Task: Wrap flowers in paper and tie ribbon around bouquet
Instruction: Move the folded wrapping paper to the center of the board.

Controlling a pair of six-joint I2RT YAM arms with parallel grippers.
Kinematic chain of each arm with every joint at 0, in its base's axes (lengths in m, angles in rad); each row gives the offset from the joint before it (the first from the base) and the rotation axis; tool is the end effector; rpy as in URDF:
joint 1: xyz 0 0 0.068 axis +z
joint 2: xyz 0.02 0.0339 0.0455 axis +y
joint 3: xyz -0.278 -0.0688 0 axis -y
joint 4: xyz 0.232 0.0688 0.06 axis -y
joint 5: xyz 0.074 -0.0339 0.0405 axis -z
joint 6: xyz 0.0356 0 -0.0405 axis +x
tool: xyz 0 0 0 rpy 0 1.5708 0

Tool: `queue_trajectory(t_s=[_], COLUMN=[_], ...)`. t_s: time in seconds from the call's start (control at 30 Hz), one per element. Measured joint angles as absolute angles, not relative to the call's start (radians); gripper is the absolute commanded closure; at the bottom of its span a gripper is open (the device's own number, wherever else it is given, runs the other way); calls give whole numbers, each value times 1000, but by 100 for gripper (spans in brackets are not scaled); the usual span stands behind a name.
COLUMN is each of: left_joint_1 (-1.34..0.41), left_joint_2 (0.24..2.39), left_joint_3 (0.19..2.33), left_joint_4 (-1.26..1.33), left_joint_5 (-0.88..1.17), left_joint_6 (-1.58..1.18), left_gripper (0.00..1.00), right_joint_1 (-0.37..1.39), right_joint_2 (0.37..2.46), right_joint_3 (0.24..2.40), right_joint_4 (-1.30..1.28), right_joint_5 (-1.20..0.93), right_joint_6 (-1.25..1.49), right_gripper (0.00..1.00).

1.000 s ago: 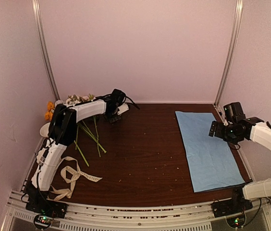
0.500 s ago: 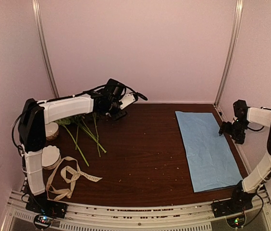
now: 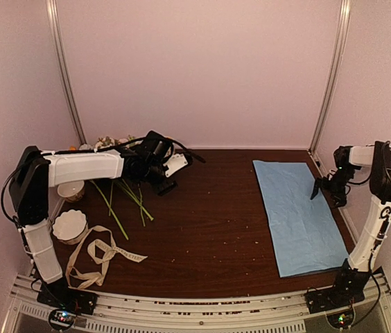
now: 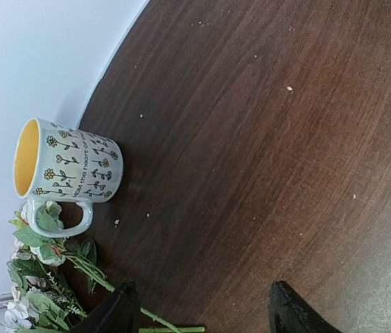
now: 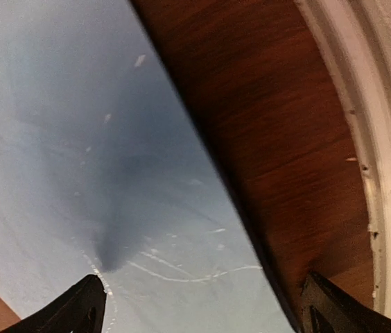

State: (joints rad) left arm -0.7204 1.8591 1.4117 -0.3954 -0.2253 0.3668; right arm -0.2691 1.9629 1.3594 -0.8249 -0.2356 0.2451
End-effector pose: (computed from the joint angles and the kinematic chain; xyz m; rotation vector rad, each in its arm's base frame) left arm 0.3107 -0.2622 0.2526 1.1461 2.0953 0.1058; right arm 0.3557 -0.0895 0.1806 0.7326 2.8853 0.3497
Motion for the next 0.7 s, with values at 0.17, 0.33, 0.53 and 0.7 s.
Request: queue_trajectory(t_s=[0.17,0.33,0.53,0.7], left_joint_1=[-721,-721,-721,-722], left_joint_2=[1859,1859,1859,1859], left_joint_3=[1411,1411,1404,1401], left_joint_4=[-377,-372,-370,-372], left_joint_5=[-207,-205,-200,-173], left_joint_6=[350,345,340,321], left_gripper=[34,34,39,44], right_joint_1=[-268,-251,-161,-56], right_joint_2=[1976,1972,1909,1845], right_joint_3=[1385,1363,1252,1147], right_joint_4=[-879,-876,-811,-683], right_joint_5=[-406,-542,-669,-760], right_joint_6=[188,166,194,267], right_gripper=[5,26,38,43])
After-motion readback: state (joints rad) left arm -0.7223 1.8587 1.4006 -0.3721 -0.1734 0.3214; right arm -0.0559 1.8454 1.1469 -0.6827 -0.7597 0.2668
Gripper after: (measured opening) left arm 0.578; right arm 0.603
